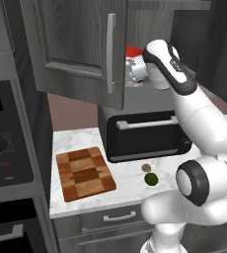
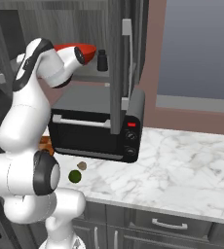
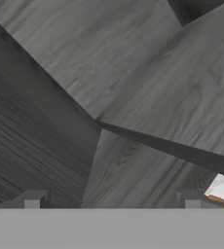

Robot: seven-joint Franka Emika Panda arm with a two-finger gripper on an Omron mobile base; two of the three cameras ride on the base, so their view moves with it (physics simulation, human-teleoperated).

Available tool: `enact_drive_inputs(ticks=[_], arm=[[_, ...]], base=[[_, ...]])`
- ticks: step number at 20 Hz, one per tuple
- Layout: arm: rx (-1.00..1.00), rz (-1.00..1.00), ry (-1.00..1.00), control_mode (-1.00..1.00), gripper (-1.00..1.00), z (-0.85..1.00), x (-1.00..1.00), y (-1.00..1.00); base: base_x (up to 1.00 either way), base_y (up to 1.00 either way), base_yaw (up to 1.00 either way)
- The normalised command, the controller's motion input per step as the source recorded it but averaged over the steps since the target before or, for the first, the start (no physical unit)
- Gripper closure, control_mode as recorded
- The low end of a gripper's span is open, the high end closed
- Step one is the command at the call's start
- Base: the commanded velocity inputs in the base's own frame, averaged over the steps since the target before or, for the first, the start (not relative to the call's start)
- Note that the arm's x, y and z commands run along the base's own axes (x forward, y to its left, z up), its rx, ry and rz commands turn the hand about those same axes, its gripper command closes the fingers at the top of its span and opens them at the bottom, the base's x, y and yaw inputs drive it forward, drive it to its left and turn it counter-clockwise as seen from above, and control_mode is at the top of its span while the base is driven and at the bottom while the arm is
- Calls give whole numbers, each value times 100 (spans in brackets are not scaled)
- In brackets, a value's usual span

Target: Open the cabinet. Place the bowl and condiment on the counter. Then place the lime and garlic on the cutting board.

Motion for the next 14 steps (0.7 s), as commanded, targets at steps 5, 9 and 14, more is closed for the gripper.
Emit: enact_drive_inputs(ticks=[5, 9, 14], arm=[[0, 16, 7, -100, -100, -3, 3, 11], [0, 11, 1, -100, -100, -2, 0, 18], [0, 9, 0, -100, -100, -2, 0, 26]], base=[[0, 0, 0], [0, 0, 0], [0, 0, 0]])
